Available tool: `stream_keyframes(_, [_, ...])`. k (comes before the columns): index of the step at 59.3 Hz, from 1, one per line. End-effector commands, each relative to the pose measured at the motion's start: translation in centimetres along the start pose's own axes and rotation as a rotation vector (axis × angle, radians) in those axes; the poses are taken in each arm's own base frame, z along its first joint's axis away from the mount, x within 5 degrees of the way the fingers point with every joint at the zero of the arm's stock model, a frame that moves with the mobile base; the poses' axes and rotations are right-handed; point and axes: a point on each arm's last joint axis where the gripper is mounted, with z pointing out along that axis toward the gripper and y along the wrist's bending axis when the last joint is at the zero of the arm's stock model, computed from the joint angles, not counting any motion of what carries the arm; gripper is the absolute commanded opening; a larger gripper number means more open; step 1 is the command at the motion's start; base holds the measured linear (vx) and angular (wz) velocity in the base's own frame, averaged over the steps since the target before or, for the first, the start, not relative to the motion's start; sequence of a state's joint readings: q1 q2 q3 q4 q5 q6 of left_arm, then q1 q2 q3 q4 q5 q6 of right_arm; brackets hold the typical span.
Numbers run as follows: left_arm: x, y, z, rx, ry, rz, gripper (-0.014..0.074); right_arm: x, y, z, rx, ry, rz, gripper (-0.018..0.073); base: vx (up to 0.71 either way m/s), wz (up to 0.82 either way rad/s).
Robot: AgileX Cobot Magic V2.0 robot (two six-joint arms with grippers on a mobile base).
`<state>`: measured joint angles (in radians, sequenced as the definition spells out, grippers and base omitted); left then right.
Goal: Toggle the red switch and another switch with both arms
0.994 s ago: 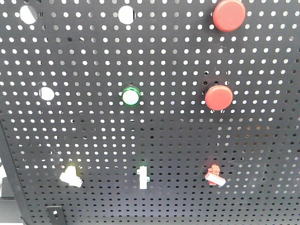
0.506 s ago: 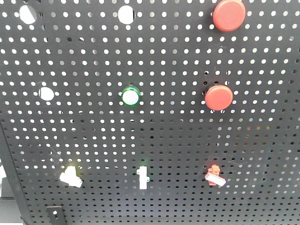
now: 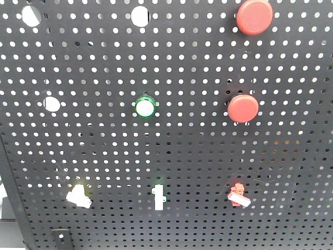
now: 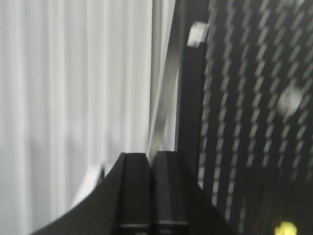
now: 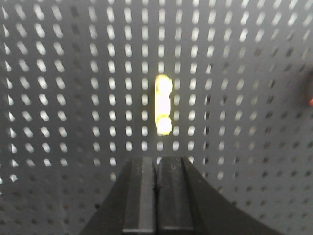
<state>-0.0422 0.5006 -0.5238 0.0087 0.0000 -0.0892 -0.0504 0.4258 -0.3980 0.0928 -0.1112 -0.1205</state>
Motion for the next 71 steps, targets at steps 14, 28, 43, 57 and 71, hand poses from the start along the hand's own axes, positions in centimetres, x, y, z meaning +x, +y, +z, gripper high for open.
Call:
stream_keyframes(14, [0.1, -1.1, 3.0, 0.078, 0.004, -0.041, 0.0002, -1.5, -0.1, 0.7, 0.011, -0.086, 0.011, -0.0006, 0.0, 0.0])
stream_keyframes(28, [1.5, -4.8, 4.5, 0.304, 0.06, -0.062, 0.0002, -1.5, -0.1, 0.7, 0.011, -0.086, 0.011, -0.0006, 0.0, 0.0])
stream_keyframes(43, [1.4, -6.6, 6.5, 0.376, -0.074, -0.083, 0.0002, -1.5, -0.1, 0.7, 0.011, -0.085, 0.011, -0.0006, 0.0, 0.0])
stream_keyframes(57, [2.1, -7.3, 8.2, 0.379, -0.042, -0.077, 0.0002, -1.5, -0.1, 0.7, 0.011, -0.087, 0.011, -0.0006, 0.0, 0.0])
stream_keyframes(71, [3.4, -7.5, 8.8, 0.372, 0.042, -0.061, 0.0002, -1.5, -0.1, 0.7, 0.011, -0.087, 0.011, -0.0006, 0.0, 0.0])
